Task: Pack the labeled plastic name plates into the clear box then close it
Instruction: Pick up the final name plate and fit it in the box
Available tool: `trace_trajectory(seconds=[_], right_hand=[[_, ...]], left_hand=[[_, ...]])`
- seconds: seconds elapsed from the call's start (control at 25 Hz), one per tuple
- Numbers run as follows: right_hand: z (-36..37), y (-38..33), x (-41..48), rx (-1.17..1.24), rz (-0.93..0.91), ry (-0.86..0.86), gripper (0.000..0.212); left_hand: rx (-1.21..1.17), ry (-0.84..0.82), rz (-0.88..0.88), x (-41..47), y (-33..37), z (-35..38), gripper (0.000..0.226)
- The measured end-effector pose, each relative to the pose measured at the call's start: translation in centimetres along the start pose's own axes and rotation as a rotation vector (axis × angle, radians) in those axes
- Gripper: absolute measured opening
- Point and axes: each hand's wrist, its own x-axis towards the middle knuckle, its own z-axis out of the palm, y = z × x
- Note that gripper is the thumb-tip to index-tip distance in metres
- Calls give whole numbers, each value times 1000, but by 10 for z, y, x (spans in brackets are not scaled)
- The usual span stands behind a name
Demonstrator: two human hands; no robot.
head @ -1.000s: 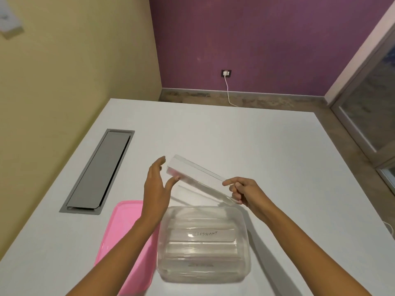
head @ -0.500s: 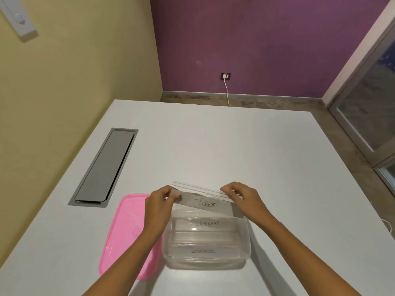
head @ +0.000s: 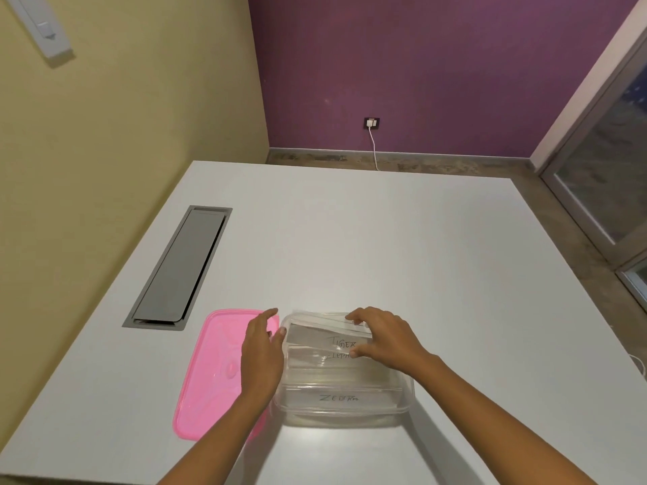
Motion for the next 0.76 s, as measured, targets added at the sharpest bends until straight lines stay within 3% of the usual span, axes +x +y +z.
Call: trace_trajectory(seconds=[0.24,0.48,0.76], right_hand=[[39,15,3,-42,5,-57,57],[57,23,9,-9,2,4,51],[82,27,5,40,-23,313,47]], left_hand=[[-4,-127,-70,-4,-7,-4,49],[-33,-151,-56,0,-12,-7,54],[-40,-136,-53,2,-18,-4,54]])
